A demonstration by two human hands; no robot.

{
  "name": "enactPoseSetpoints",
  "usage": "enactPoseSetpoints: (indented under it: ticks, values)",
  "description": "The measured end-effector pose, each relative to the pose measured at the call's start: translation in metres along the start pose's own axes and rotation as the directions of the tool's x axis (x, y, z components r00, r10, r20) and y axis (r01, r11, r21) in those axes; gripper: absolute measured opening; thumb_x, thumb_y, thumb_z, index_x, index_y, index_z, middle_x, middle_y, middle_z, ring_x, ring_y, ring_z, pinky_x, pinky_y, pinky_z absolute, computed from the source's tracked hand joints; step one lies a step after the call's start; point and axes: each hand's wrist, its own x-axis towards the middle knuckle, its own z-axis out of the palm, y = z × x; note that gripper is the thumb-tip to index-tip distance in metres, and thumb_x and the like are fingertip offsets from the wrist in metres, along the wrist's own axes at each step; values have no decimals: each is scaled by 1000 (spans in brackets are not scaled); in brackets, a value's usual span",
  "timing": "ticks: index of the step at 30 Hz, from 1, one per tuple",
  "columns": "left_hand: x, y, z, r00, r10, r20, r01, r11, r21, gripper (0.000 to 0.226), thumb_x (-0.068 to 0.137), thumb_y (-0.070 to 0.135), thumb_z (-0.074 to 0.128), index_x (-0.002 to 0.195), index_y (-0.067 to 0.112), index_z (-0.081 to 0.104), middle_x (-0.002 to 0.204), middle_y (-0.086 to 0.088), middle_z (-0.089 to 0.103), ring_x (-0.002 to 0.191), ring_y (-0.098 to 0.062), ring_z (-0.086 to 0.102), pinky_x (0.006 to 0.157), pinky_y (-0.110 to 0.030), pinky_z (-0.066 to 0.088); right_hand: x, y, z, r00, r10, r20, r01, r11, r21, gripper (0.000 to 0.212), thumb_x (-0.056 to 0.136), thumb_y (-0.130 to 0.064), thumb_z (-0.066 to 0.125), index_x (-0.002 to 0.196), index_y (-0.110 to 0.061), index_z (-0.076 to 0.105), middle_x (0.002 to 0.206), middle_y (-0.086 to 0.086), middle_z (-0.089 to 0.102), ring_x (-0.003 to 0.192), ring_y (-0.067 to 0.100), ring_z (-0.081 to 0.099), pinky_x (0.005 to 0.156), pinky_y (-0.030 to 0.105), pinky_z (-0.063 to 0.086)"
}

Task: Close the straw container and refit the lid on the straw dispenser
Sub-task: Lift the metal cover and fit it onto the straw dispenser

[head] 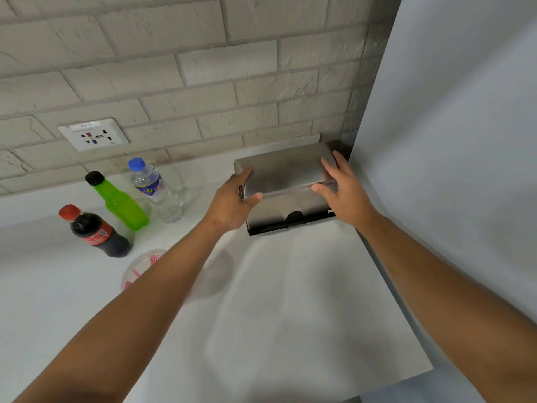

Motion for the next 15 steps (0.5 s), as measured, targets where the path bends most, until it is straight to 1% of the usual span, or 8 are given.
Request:
enactPoseSetpoints:
  ticks: [1, 3, 4, 6, 8, 10, 13, 15]
  values:
    - [8, 0, -2, 1000, 3, 5, -3, 1000, 25, 71, 99, 33, 67, 161, 25, 33, 161, -4, 44, 149, -25, 41, 119, -29, 32, 8, 0, 1, 1000, 6, -1, -6, 1000, -2, 67, 99, -29, 66, 158, -18, 37, 172, 3, 14, 147, -5, 18, 116, 21, 21]
    - [22, 0, -6, 1000, -6, 14, 5, 999, 46, 72, 99, 34, 66, 161, 25, 31, 163, -4, 43, 149, -26, 40, 122, -35, 32, 22, 1, 2, 1000, 13, 1, -13, 1000, -13, 67, 98, -31, 66, 158, -20, 36, 172, 2, 14, 155, 12, 20, 117, 23, 22]
    - [27, 0, -8, 1000, -13, 17, 12, 999, 44, 72, 99, 35, 66, 162, 26, 31, 163, -3, 42, 149, -27, 41, 122, -37, 32, 29, 1, 3, 1000, 20, 7, -20, 1000, -14, 68, 98, -32, 66, 158, -21, 36, 172, 2, 14, 157, 17, 21, 117, 24, 22]
    - [37, 0, -10, 1000, -20, 25, 19, 999, 39, 72, 99, 36, 66, 162, 27, 31, 161, -3, 45, 142, -33, 48, 120, -42, 38, 40, 4, 3, 999, 38, 17, -37, 999, -10, 68, 98, -33, 66, 159, -22, 35, 172, 1, 13, 157, 19, 22, 121, 26, 24]
    - [44, 0, -11, 999, -25, 26, 25, 999, 21, 72, 98, 36, 66, 161, 28, 32, 158, -2, 48, 134, -37, 56, 115, -44, 44, 48, 6, 4, 999, 41, 25, -41, 999, -14, 69, 99, -35, 64, 159, -24, 33, 172, 0, 12, 157, 20, 22, 125, 34, 27]
    - [48, 2, -13, 999, -26, 26, 26, 1000, 2, 71, 98, 35, 67, 161, 28, 33, 159, -2, 47, 136, -33, 54, 115, -42, 44, 53, 7, 4, 999, 40, 32, -39, 999, -13, 69, 99, -35, 63, 160, -25, 31, 173, 0, 11, 157, 20, 21, 126, 39, 27]
    - [51, 1, -14, 999, -27, 33, 28, 999, -24, 72, 97, 36, 68, 160, 32, 34, 160, 1, 46, 135, -32, 56, 110, -49, 50, 56, 8, 3, 998, 40, 43, -38, 999, -37, 69, 100, -36, 62, 160, -25, 30, 173, -1, 11, 157, 20, 21, 123, 36, 27]
    - [51, 0, -13, 999, -24, 31, 25, 999, -31, 72, 97, 36, 68, 160, 32, 34, 159, 2, 46, 135, -32, 56, 107, -51, 52, 56, 9, 3, 998, 36, 45, -34, 998, -52, 68, 100, -36, 62, 160, -25, 30, 173, -2, 11, 157, 20, 22, 122, 36, 29]
